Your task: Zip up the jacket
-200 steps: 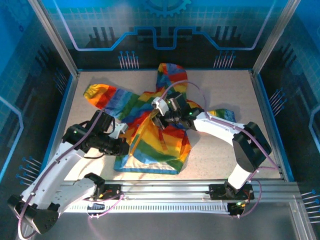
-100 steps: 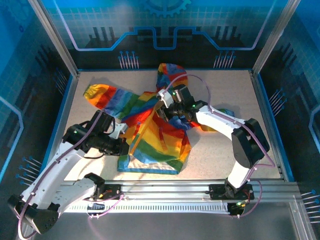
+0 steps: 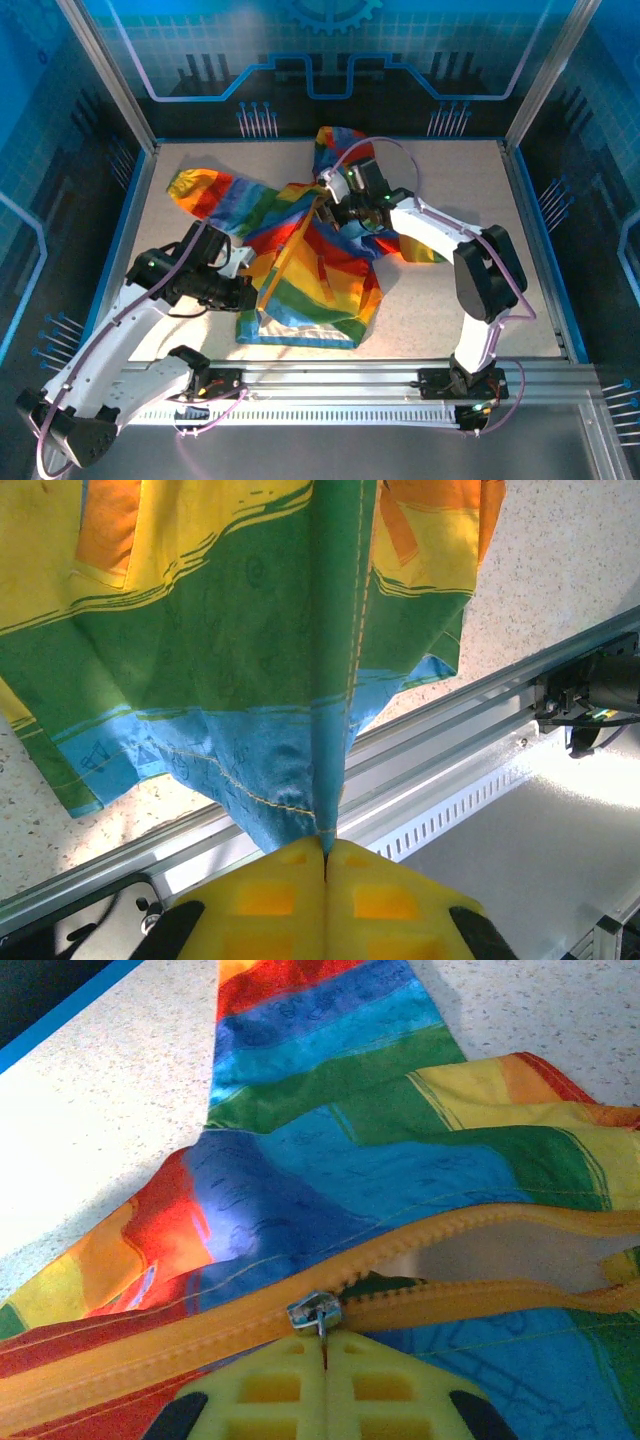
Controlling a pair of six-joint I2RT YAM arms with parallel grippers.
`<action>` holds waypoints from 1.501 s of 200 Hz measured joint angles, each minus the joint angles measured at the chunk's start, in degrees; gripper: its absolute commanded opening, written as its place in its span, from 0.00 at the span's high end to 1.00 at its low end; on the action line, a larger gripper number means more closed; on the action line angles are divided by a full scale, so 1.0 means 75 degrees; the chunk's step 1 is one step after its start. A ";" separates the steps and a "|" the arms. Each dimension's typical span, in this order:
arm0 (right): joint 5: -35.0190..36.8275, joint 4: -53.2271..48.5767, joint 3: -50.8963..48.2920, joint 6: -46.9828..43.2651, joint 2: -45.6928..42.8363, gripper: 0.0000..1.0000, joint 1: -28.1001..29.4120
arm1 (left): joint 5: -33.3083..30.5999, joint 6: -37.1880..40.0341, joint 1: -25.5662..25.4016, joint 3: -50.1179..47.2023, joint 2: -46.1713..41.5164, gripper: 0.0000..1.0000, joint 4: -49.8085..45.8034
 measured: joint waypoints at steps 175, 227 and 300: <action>-0.0076 -0.0265 0.1198 -0.0157 0.1172 1.00 -0.0653 | -0.0347 -0.0003 0.0128 -0.0187 -0.0184 1.00 -0.0041; -0.0122 -0.0385 0.1734 -0.0192 0.1582 1.00 -0.0933 | -0.0440 -0.0006 0.0175 -0.0187 -0.0265 1.00 -0.0064; -0.0154 -0.0574 0.2777 -0.0271 0.2404 1.00 -0.1341 | -0.0495 -0.0172 0.0221 -0.0187 -0.0326 1.00 -0.0268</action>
